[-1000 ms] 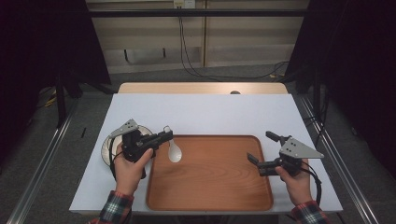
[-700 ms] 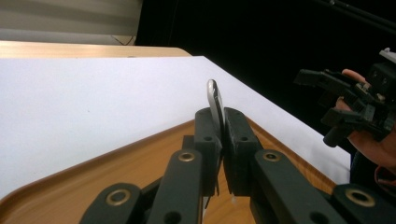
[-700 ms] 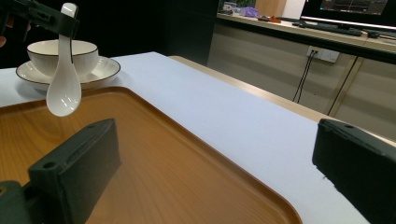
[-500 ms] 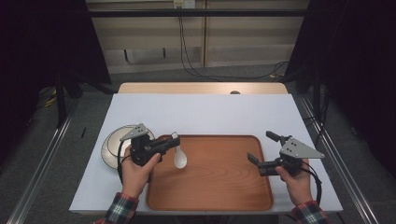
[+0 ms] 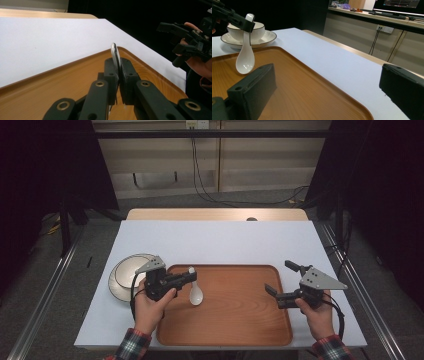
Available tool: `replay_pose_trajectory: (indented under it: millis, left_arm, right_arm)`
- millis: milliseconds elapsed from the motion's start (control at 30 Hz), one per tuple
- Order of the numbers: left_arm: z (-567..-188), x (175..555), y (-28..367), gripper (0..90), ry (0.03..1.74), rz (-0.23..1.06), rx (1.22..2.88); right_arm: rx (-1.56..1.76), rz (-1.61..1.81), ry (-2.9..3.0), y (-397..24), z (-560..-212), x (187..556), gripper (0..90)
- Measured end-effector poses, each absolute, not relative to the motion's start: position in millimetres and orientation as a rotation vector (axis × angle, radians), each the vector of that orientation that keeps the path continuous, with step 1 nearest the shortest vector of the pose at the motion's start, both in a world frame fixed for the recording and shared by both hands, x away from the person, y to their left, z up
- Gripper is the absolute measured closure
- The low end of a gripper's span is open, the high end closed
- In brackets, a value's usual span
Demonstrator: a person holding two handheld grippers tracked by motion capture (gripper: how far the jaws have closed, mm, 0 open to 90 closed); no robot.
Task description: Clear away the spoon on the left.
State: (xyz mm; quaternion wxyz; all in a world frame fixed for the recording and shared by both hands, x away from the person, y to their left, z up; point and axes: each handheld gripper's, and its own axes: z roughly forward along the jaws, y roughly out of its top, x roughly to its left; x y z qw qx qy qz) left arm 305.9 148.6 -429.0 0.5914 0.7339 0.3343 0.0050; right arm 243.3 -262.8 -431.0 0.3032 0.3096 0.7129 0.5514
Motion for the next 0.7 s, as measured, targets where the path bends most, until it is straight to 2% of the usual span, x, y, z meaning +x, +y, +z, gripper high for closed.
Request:
replay_pose_trajectory:
  millis: [700]
  left_arm:
    - [-438, 303, 137, 84.5, 0.761, -0.06, 1.717]
  right_arm:
    - [0.829, 1.463, 1.888, -262, -431, 244, 0.3]
